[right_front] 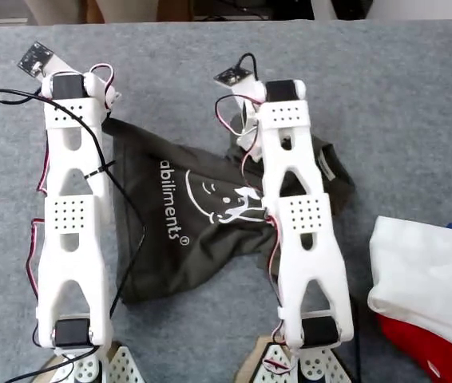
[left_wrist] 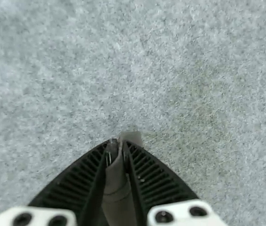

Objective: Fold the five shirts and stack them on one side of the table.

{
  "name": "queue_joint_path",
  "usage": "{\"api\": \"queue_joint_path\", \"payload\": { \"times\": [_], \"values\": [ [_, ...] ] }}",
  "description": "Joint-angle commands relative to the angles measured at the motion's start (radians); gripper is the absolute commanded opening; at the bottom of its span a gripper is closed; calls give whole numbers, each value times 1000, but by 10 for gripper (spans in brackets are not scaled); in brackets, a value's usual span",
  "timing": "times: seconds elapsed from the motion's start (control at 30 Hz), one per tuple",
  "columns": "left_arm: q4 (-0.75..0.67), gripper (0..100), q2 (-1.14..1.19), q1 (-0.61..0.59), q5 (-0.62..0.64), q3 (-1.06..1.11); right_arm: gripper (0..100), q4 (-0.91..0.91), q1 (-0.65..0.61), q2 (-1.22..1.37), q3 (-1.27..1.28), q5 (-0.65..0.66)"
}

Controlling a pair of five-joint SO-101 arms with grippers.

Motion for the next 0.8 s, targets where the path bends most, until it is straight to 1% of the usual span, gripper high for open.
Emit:
{"api": "queue_joint_path", "payload": {
  "times": [0.0, 0.1, 0.2, 0.3, 0.37, 0.47, 0.53, 0.57, 0.67, 0.77],
  "values": [
    [-15, 19, -19, -8, -6, -43, 5, 21, -7, -108, 193, 9],
    [-15, 19, -19, -8, -6, -43, 5, 21, -8, -222, 380, 17],
    [-15, 19, -19, -8, -6, -43, 5, 15, -31, -357, 533, 54],
    [-15, 19, -19, -8, -6, -43, 5, -14, -47, -483, 642, 72],
    [-15, 19, -19, -8, -6, -43, 5, -52, -39, -541, 667, 84],
    [-15, 19, -19, -8, -6, -43, 20, -104, 8, -591, 622, 92],
    [-15, 19, -19, -8, -6, -41, 70, -110, 38, -611, 542, 72],
    [-15, 19, -19, -8, -6, -41, 103, -101, 45, -627, 483, 37],
    [-17, 19, -18, -6, -6, -38, 194, -84, 48, -641, 308, -6],
    [-17, 19, -18, -5, -6, -38, 224, -121, 42, -590, 231, -12]
  ]
}}
